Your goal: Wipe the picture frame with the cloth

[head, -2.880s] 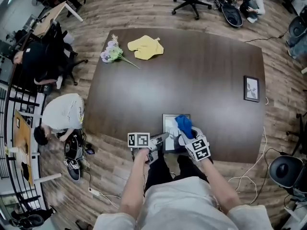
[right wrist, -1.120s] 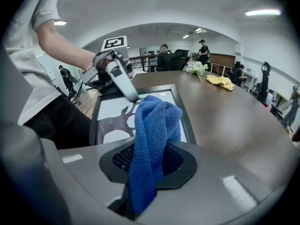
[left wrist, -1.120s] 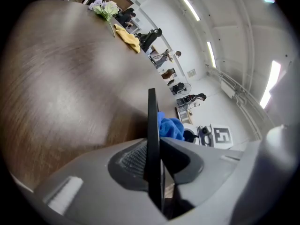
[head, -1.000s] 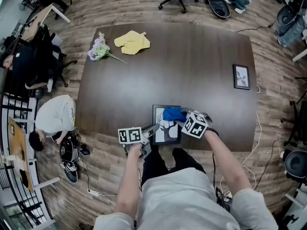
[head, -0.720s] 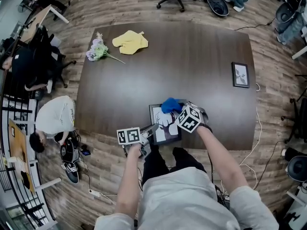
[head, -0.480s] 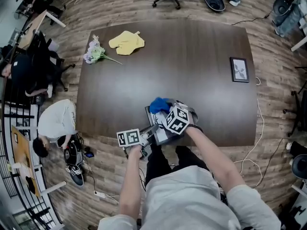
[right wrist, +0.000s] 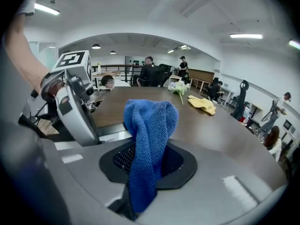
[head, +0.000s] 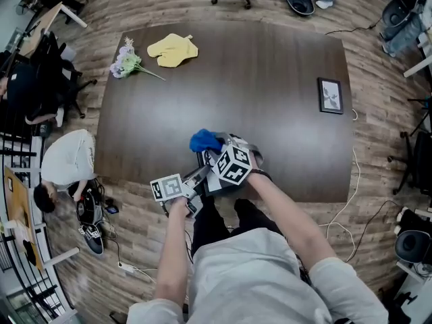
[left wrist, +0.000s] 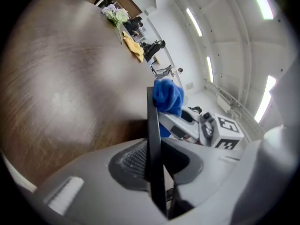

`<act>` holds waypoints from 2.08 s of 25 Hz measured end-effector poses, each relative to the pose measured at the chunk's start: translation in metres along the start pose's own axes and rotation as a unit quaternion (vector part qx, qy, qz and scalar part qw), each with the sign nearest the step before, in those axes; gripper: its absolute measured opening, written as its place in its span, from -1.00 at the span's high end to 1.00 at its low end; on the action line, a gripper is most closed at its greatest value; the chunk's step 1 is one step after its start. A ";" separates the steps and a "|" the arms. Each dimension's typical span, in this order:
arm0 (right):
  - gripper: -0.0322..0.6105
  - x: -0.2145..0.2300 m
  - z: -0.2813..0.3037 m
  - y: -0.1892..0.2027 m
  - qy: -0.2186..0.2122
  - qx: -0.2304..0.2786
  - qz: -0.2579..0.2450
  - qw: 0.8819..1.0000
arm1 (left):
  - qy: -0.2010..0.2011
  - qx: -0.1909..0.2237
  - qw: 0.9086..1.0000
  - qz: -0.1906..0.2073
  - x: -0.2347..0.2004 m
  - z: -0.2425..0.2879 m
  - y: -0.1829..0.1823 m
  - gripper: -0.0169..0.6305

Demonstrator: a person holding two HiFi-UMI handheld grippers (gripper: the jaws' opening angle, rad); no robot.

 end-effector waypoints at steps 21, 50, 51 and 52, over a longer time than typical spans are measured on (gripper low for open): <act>0.64 0.001 -0.054 -0.039 0.066 0.062 -0.040 0.995 | 0.062 0.147 0.986 0.036 0.046 -0.019 -0.087 0.58; 0.64 0.064 -0.082 -0.061 0.107 0.079 -0.024 0.991 | 0.113 0.186 0.975 0.041 0.067 -0.022 -0.098 0.58; 0.64 0.066 -0.082 -0.068 0.110 0.083 -0.019 0.990 | 0.113 0.187 0.975 0.042 0.068 -0.022 -0.099 0.58; 0.64 0.064 -0.082 -0.073 0.108 0.087 -0.018 0.990 | 0.113 0.189 0.974 0.045 0.068 -0.022 -0.100 0.58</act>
Point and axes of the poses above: the fingertips, and each gripper's own axes: z forward along the fingers, x to its right, y out of its underside, the point moved 6 cm from there along -z, backward along the fingers, and after that the axes turned 14 degrees about z, right-handed, at the moved point
